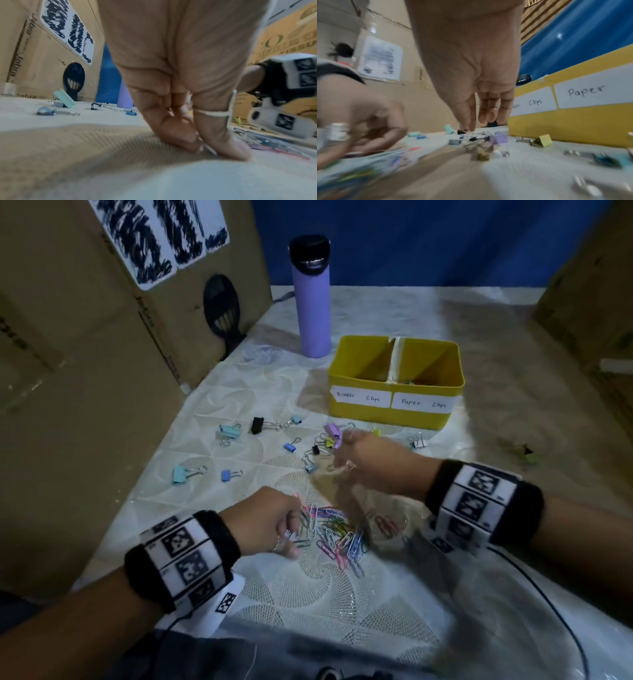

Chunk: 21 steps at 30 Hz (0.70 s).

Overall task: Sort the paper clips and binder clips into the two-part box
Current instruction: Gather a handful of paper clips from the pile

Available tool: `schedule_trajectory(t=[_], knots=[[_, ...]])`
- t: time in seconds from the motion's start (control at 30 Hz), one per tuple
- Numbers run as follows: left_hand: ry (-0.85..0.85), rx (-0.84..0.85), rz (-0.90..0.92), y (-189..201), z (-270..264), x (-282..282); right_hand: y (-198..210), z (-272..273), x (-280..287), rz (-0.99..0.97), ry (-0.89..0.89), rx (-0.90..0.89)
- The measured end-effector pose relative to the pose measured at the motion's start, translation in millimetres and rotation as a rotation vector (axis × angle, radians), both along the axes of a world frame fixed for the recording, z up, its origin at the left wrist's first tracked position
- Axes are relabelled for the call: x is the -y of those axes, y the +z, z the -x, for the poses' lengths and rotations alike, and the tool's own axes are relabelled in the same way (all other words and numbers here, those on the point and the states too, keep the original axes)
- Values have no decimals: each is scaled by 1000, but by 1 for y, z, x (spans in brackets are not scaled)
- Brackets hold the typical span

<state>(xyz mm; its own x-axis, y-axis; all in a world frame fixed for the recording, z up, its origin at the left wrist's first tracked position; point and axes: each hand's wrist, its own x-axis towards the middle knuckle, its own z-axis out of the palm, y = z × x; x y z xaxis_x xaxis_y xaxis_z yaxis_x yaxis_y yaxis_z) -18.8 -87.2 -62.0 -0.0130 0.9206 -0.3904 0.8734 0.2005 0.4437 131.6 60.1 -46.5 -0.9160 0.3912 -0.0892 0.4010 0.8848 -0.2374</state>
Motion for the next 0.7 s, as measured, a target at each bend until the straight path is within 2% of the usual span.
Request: schedule_trajectory(t=[0.07,0.13,0.27,0.37,0.5,0.6,0.7], knots=[[27,12,-57,0,-2,-3,-1,21,-13,-110,-21,36],[24,11,-126,2,-1,-3,-2,32,-15,-190,-22,175],[72,-61,-204,14,6,-10,-2,30,-5,-220,-25,250],[-27,-210,-83,21,3,-26,-3,26,-4,-228,-14,260],[-201,-313,117,17,-7,-37,-6,23,-10,-183,11,291],[-186,-376,145,14,6,-30,-8,20,-12,-177,55,327],[-110,-389,169,20,25,-21,-7,14,-5,-192,171,301]])
